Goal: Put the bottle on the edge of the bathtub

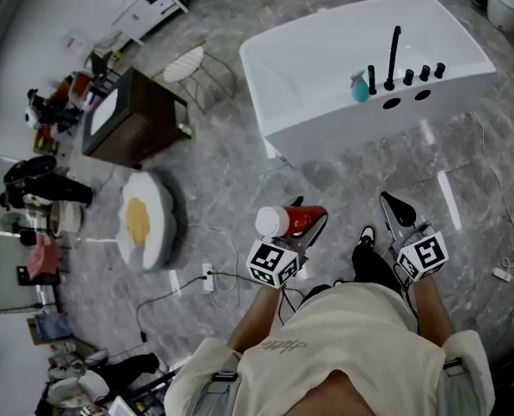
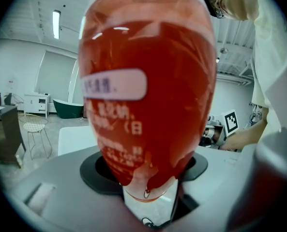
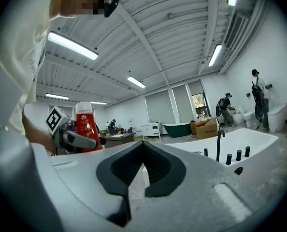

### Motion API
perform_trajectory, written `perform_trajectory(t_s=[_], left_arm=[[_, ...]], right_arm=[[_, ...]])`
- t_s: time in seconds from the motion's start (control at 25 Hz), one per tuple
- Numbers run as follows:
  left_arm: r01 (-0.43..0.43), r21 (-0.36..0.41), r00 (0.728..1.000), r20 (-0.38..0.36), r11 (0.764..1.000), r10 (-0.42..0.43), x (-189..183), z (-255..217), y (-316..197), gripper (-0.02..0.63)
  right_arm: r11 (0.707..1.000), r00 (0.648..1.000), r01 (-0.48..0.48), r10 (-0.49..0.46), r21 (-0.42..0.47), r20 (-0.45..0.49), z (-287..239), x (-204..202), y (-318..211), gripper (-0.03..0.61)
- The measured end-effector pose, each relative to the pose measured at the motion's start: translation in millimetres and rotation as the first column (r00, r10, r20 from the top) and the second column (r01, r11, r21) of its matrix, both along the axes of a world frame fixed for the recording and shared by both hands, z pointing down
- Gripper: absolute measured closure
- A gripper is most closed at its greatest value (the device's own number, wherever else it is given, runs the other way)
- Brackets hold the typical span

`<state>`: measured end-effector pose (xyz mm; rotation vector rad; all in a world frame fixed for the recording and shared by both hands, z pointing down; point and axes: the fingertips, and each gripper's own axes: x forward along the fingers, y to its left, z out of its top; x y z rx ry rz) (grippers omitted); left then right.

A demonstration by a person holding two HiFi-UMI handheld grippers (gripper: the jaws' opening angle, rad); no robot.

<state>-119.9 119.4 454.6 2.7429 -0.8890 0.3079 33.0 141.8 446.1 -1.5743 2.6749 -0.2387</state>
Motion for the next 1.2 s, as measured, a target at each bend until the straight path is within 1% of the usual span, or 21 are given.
perform_trajectory(t_s=[0.08,0.24,0.32,0.44,0.56,0.64,0.76,0.92,1.08,1.2], left_arm=[[0.015,0.007,1.000,0.007,1.000,-0.016,9.8,-7.4,-21.9,0.313],[0.060,0.023,0.998,0.016,0.998,-0.061,26.5,-16.8,-58.6,0.313],[0.083,0.026,0.996,0.033,0.996,-0.084,30.0,-14.9,-73.6,0.313],[0.111,0.002,0.992,0.060,0.994,-0.111,29.0,-10.1,-88.8,0.313],[0.128,-0.017,0.988,0.084,0.992,-0.126,26.5,-6.3,-98.5,0.313],[0.132,-0.025,0.987,0.093,0.991,-0.129,26.7,-2.2,-106.0,0.313],[0.127,-0.037,0.988,0.088,0.991,-0.123,30.6,6.8,-122.5,0.313],[0.098,-0.040,0.992,0.077,0.994,-0.095,42.2,17.9,-153.8,0.313],[0.044,-0.040,0.997,0.064,0.998,-0.041,58.5,29.1,-195.2,0.313],[-0.006,-0.016,0.995,0.102,1.000,0.007,66.9,39.8,-228.9,0.313]], right_arm=[[1.000,0.998,-0.013,0.013,-0.009,0.065,-4.4,13.2,-29.3,0.577],[1.000,0.991,0.003,-0.002,-0.013,0.135,-9.8,36.6,-76.3,0.577],[1.000,0.985,0.004,-0.004,0.000,0.174,-14.3,46.2,-95.5,0.577],[0.999,0.987,0.026,-0.029,0.022,0.156,-17.4,47.2,-117.3,0.577],[0.998,0.985,0.064,-0.066,0.017,0.159,-15.2,43.2,-131.1,0.578],[0.998,0.985,0.070,-0.069,0.000,0.155,-9.5,43.3,-136.9,0.577],[0.998,0.988,0.054,-0.051,-0.021,0.149,-1.2,46.8,-144.5,0.577],[0.999,0.989,0.036,-0.031,-0.033,0.145,-0.3,46.7,-163.9,0.578],[0.999,0.996,0.026,-0.024,-0.023,0.081,-6.5,44.1,-194.8,0.578],[0.999,0.999,0.011,-0.009,-0.033,0.042,-7.2,44.6,-225.0,0.577]])
